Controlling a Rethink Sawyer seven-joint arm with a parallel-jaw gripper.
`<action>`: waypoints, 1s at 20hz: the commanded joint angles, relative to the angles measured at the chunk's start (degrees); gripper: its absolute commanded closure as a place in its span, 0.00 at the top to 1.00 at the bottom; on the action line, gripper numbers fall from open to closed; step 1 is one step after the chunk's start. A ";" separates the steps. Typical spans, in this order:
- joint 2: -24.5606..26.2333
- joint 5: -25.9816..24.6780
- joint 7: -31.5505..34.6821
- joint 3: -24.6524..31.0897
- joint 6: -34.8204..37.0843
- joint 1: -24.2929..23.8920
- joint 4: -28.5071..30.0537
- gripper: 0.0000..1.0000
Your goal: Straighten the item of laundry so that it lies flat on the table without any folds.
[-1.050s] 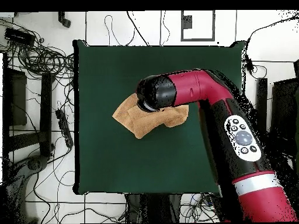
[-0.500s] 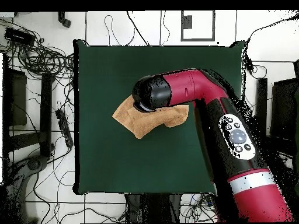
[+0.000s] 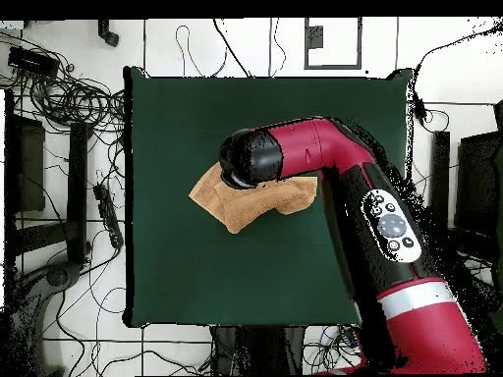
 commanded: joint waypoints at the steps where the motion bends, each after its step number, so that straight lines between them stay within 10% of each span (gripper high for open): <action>1: 2.99 -2.04 -10.70 2.00 -1.66 1.92 -1.22 1.00; 20: -0.67 2.82 13.92 -9.34 -6.43 3.68 2.24 1.00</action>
